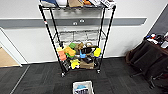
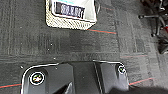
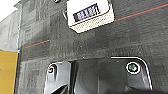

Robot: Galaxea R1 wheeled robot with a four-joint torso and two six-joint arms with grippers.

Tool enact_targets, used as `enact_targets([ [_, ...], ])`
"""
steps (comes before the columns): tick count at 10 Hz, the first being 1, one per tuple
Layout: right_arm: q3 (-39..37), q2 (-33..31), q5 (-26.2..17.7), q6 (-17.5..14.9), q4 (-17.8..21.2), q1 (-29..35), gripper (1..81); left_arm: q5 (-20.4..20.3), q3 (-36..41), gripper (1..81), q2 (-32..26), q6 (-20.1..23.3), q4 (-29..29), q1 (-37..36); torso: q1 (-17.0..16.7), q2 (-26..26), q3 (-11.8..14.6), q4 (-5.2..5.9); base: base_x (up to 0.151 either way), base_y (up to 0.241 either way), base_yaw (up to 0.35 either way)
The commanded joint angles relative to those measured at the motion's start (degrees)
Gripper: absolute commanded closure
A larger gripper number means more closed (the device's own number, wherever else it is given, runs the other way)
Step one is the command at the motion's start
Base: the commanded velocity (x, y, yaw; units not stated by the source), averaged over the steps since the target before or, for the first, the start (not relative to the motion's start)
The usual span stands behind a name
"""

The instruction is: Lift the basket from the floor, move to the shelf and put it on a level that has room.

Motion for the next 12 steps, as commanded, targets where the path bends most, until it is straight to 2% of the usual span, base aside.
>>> enact_targets([
  [1,0.67,-1.26,-2.78,-0.06,0.14,3.29,1.0,2.41,0.94,1.0,-1.26,0.02,-0.02,-2.99,0.0,-0.03,0.0,0.0,0.112,0.0,0.0],
  [12,0.32,-1.18,-2.78,0.03,0.23,3.29,1.0,2.5,0.94,1.0,-1.26,0.02,-0.02,-2.91,0.0,-0.03,0.0,0.0,0.094,0.0,0.0],
])
